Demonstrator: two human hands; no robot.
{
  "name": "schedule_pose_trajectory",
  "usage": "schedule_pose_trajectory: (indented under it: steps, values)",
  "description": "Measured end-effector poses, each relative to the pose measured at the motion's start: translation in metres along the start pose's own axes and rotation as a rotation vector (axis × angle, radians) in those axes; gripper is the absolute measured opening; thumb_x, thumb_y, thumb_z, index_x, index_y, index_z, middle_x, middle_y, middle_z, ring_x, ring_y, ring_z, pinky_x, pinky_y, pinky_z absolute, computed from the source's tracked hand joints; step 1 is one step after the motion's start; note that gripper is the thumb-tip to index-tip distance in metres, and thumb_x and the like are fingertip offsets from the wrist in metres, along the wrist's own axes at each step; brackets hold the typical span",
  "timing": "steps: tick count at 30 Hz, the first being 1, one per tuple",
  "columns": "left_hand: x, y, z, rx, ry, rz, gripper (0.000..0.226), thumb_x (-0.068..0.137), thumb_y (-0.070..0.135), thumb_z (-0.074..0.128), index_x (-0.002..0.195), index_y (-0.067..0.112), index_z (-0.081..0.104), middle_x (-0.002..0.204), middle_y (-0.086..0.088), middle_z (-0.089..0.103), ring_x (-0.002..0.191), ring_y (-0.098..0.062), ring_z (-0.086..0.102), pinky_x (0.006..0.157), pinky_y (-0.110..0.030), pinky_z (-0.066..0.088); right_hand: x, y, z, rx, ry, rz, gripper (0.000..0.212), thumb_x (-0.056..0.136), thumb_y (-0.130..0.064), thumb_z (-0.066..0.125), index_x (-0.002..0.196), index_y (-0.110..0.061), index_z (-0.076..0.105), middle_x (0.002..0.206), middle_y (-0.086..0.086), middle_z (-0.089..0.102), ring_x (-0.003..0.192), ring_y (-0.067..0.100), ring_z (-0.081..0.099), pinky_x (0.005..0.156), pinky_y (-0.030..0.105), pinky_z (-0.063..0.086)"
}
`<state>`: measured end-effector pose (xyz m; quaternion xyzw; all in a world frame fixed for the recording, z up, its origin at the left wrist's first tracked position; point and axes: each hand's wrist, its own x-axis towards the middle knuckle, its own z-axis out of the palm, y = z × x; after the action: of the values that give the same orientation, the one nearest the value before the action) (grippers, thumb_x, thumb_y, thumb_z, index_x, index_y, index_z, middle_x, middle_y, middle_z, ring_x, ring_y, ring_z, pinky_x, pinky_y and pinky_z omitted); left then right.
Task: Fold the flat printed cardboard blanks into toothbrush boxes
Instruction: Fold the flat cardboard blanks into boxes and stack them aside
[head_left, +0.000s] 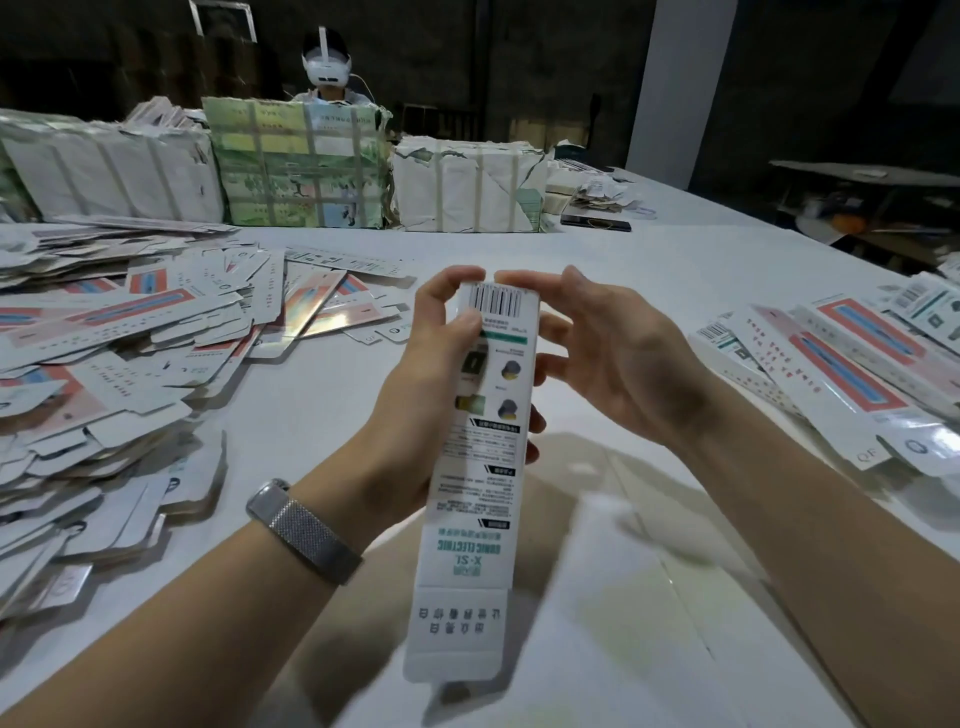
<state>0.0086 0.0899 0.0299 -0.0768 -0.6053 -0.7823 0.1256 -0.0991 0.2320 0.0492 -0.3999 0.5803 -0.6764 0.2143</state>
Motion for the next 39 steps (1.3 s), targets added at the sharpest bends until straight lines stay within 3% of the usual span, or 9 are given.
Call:
schedule_pose_trajectory:
  steps: [7,10,14,20,22,25,28,33,39]
  values:
    - [0.006,0.004,-0.004,-0.126,-0.033,0.137,0.045,0.097,0.022,0.040,0.131,0.053,0.039,0.133,-0.008,0.054,0.099,-0.023,0.061,0.075,-0.039,0.055,0.005,0.006,0.014,0.235,0.098,-0.011,0.052,0.091,-0.047,0.046,0.140,-0.031,0.051,0.141,-0.003,0.053,0.128,0.023,0.052,0.105,0.047,0.046]
    - [0.009,0.002,-0.007,-0.101,-0.027,0.209,0.069,0.088,0.016,0.037,0.142,0.057,0.027,0.157,-0.003,0.034,0.125,-0.027,0.055,0.085,-0.040,0.053,0.000,0.002,0.017,-0.248,0.088,-0.030,0.064,0.081,-0.038,0.062,0.143,-0.036,0.044,0.139,-0.005,0.050,0.117,0.016,0.058,0.091,0.031,0.052]
    - [0.011,-0.004,-0.009,-0.064,-0.070,0.218,0.075,0.089,0.018,0.039,0.143,0.065,0.019,0.157,0.000,0.037,0.135,-0.024,0.050,0.100,-0.045,0.049,-0.003,-0.007,0.018,-0.679,0.083,-0.069,0.062,0.080,-0.029,0.073,0.137,-0.033,0.051,0.120,-0.006,0.053,0.095,0.008,0.061,0.076,0.020,0.056]
    - [0.017,-0.007,-0.007,0.022,0.097,0.079,0.067,0.067,0.033,0.061,0.118,0.075,0.048,0.139,0.012,0.047,0.119,-0.004,0.054,0.093,-0.046,0.045,-0.009,-0.058,-0.056,-1.132,0.731,-0.114,0.046,0.082,-0.028,0.070,0.128,-0.025,0.062,0.123,-0.003,0.059,0.099,0.009,0.057,0.081,0.030,0.052]
    - [0.019,-0.011,-0.005,0.059,0.106,0.066,0.063,0.054,0.037,0.067,0.110,0.067,0.059,0.124,0.013,0.055,0.113,-0.008,0.055,0.087,-0.045,0.046,-0.022,-0.070,-0.095,-1.328,0.911,0.079,0.039,0.085,-0.026,0.064,0.124,-0.025,0.064,0.122,0.002,0.058,0.099,0.019,0.055,0.078,0.032,0.045]
    - [0.020,-0.018,-0.005,0.109,0.090,0.068,0.056,0.054,0.039,0.067,0.105,0.060,0.065,0.115,0.013,0.062,0.110,-0.012,0.057,0.084,-0.048,0.048,-0.040,-0.067,-0.136,-1.407,0.991,0.493,0.036,0.088,-0.015,0.056,0.122,-0.019,0.065,0.127,0.008,0.059,0.115,0.032,0.054,0.097,0.042,0.045]
    - [0.024,-0.026,-0.013,0.165,0.085,0.071,0.047,0.069,0.032,0.061,0.110,0.055,0.065,0.115,0.013,0.064,0.114,-0.017,0.058,0.080,-0.048,0.050,-0.039,-0.053,-0.143,-1.329,0.942,0.605,0.040,0.091,-0.015,0.054,0.129,-0.022,0.061,0.135,0.006,0.056,0.128,0.032,0.044,0.107,0.048,0.037]
    - [0.029,-0.032,-0.028,0.217,0.101,0.040,0.037,0.080,0.031,0.051,0.110,0.044,0.069,0.115,0.010,0.069,0.115,-0.019,0.059,0.082,-0.048,0.051,-0.014,-0.044,-0.106,-1.282,0.900,0.072,0.024,0.091,-0.022,0.061,0.112,-0.025,0.070,0.124,-0.001,0.062,0.116,0.022,0.052,0.091,0.035,0.040]
    - [0.027,-0.023,-0.031,0.345,0.177,0.060,0.030,0.083,0.029,0.051,0.100,0.042,0.072,0.109,0.008,0.072,0.109,-0.012,0.063,0.084,-0.045,0.051,-0.008,-0.039,-0.033,0.045,0.458,0.023,0.016,0.095,-0.017,0.057,0.091,-0.018,0.073,0.085,-0.003,0.067,0.079,0.012,0.064,0.069,0.026,0.051]
